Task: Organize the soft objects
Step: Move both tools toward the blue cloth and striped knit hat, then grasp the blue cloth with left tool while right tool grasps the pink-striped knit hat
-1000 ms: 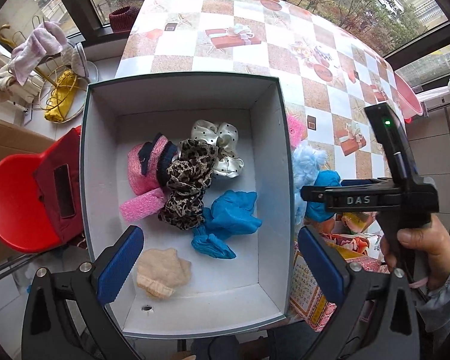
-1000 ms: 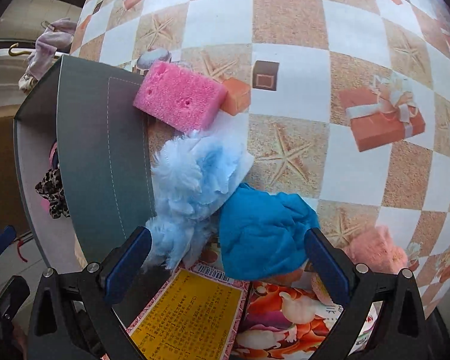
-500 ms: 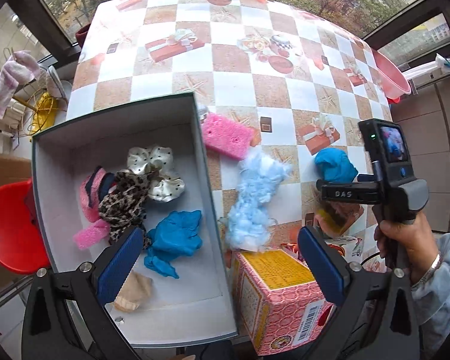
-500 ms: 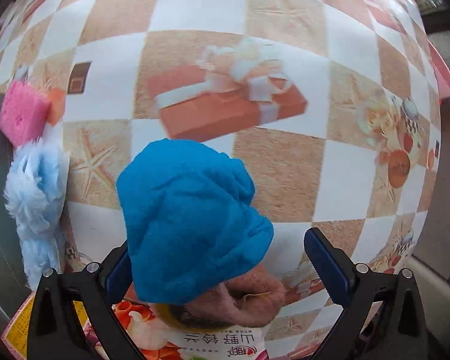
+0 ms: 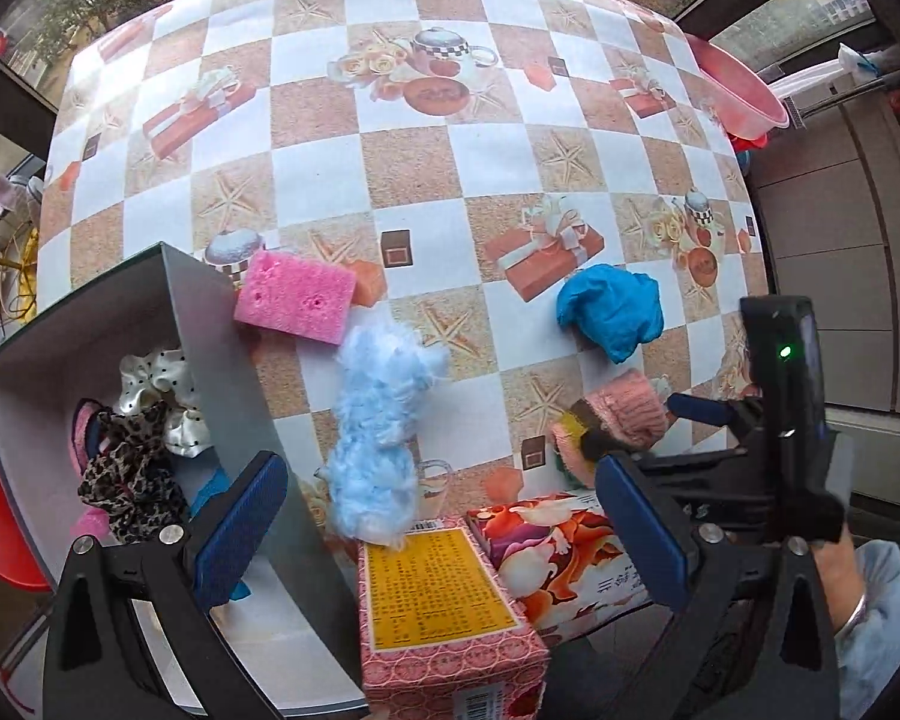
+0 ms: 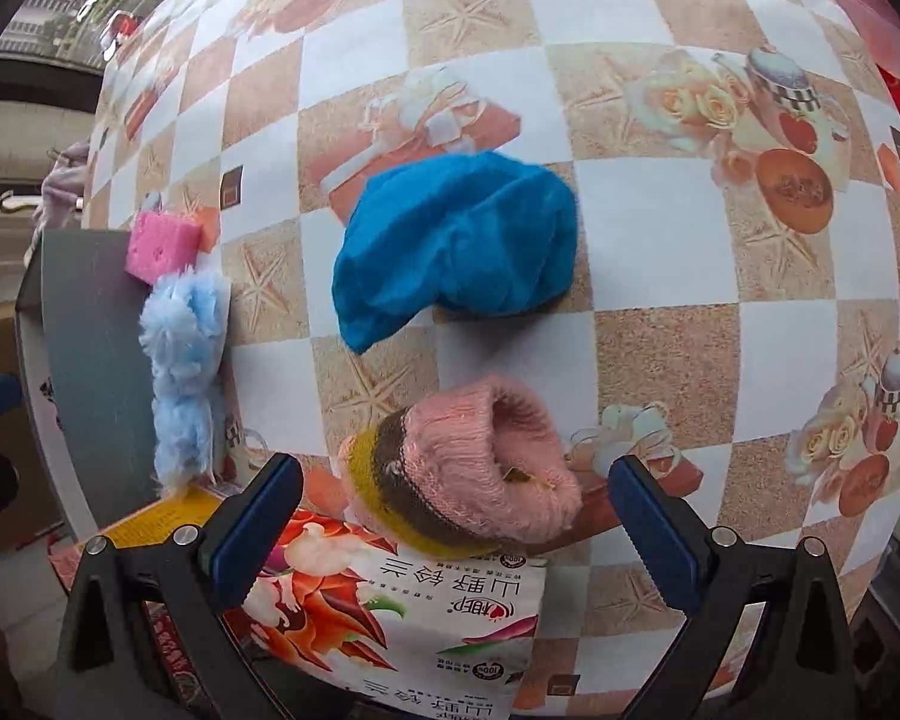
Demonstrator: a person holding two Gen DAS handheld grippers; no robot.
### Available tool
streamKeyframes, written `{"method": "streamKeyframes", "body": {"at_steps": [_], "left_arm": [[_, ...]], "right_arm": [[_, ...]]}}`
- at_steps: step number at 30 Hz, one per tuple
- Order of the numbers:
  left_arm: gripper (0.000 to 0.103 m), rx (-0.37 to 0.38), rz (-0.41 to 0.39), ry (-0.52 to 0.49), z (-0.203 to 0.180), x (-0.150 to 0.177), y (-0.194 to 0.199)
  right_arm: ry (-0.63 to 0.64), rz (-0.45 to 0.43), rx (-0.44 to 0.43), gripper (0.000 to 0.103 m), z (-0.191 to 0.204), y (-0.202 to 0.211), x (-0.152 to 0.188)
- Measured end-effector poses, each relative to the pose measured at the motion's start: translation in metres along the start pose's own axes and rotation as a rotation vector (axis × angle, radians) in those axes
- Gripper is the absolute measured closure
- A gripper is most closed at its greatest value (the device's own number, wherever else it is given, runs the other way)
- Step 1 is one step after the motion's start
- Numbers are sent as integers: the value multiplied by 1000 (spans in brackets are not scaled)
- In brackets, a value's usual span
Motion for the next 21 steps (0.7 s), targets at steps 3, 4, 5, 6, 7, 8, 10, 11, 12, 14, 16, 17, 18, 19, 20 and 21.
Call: {"method": "streamKeyframes", "body": {"at_steps": [3, 4, 5, 6, 7, 8, 10, 11, 12, 14, 16, 17, 18, 19, 20, 21], "left_arm": [[0, 0, 6, 8, -14, -6, -6], [0, -4, 6, 7, -18, -8, -8], [0, -8, 9, 2, -23, -10, -11], [0, -11, 15, -4, -29, -11, -15], [0, -15, 18, -10, -35, -13, -19], [0, -18, 22, -15, -42, -14, -23], [0, -24, 27, -26, -56, -17, -33], [0, -26, 26, -33, -64, -18, -38], [0, -35, 19, -39, -73, -20, -44], [0, -54, 11, -57, -91, -25, -58], [0, -75, -2, -79, -109, -30, -73], [0, -88, -12, -93, -117, -32, -81], [0, -105, -22, -110, -125, -35, -90], [0, -125, -26, -124, -131, -37, -99], [0, -145, -25, -136, -136, -38, -110], [0, -159, -10, -148, -139, -39, -121]], "right_arm": [[68, 48, 37, 0, 12, -19, -2], [86, 72, 59, 0, 14, -26, -1], [101, 90, 80, 0, 17, -32, -1], [112, 97, 100, 3, 16, -35, 2], [116, 94, 110, 18, 13, -35, 6], [106, 86, 103, 22, 10, -36, 8], [67, 50, 81, 41, -11, -24, 21], [40, 32, 54, 46, -20, -19, 26], [4, 17, 27, 51, -33, -16, 31], [-69, -17, 6, 53, -56, -6, 41], [-124, -51, -15, 53, -75, 5, 53], [-150, -67, -32, 53, -84, 9, 59], [-171, -82, -46, 53, -88, 13, 71], [-188, -95, -55, 53, -93, 17, 79], [-202, -106, -59, 53, -97, 21, 85], [-213, -115, -62, 52, -97, 24, 86]]}}
Point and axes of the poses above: each gripper's, at about its wrist camera, not at the fingertips, and y roughly against the way its jaws point, z to its left, x to its underside, the point moved 4 cm from there along -y, roughly the way its jaws point, and after that the axes turned 13 degrees about y, right-handed, at the moved point
